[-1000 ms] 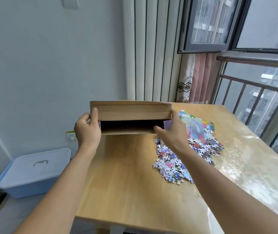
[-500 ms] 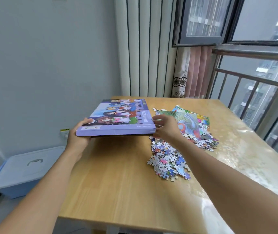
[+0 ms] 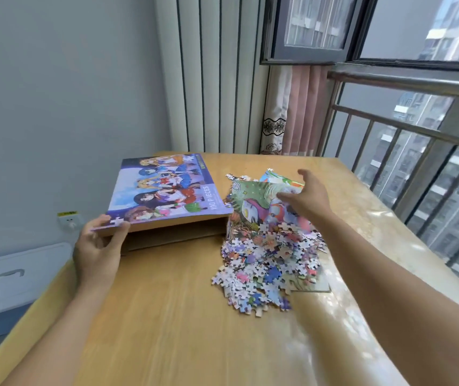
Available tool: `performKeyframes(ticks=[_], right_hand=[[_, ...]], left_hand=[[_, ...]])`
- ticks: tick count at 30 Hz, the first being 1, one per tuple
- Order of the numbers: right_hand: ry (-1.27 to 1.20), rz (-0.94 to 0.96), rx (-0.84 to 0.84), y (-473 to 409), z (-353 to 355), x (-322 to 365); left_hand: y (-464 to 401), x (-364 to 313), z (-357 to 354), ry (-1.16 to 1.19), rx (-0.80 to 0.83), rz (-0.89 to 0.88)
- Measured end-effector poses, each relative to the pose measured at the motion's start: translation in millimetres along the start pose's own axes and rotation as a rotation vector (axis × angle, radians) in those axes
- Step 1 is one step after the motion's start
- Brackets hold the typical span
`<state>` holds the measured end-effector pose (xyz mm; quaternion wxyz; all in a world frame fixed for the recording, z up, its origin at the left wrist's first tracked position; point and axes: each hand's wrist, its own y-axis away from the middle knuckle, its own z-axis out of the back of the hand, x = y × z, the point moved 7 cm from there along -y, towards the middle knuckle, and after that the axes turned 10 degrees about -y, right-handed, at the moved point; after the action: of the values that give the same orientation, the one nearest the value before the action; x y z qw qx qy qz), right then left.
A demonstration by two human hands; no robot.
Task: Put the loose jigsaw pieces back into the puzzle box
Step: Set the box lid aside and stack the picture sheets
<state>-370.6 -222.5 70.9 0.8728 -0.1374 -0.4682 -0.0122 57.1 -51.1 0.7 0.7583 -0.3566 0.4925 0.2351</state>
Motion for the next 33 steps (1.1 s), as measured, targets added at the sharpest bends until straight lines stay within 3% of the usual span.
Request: performKeyframes(ticks=[2,5,9,11,13,16,20,25,30,33], right_hand=[[-0.005,-0.114,0.049,-7.4,3.5,-28.0],[-0.099,-0.133,0.094,-10.9,-1.9,-50.2],[-0.318,-0.207,0.044,-14.7,2.2,-62.2],[-0.460,-0.195,0.105,-16.1,2.7,-56.3],[-0.603,-0.171,0.148,-15.2,8.2,-43.9],[-0.824,-0.147,0.172,-18.2,18.5,-26.4],[-0.976,-0.044,0.236,-24.4,44.1,3.1],[-1.060,0.136,0.256,-32.8,71.7,41.8],[-1.077,0.169,0.280,-45.7,70.9,58.3],[-0.868,0.044,0.058,-68.1,75.7,29.7]], left_hand=[[5.4,-3.5,0.2,0.027,-0.018,-0.062],[6.1,-15.7,12.0,0.061,-0.099,-0.180],[15.1,-59.0,17.8,-0.049,-0.191,-0.423],[33.8,-101.4,-17.7,-0.069,-0.047,-0.555],[54.4,-137.2,-76.7,-0.111,0.209,-0.616],[67.7,-143.0,-148.8,-0.124,0.471,-0.459],[69.2,-137.1,-187.1,0.089,0.534,-0.173],[58.8,-147.5,-213.6,0.253,0.596,-0.022],[38.6,-153.2,-224.4,0.296,0.533,-0.088],[25.5,-141.2,-222.6,0.298,0.355,-0.030]])
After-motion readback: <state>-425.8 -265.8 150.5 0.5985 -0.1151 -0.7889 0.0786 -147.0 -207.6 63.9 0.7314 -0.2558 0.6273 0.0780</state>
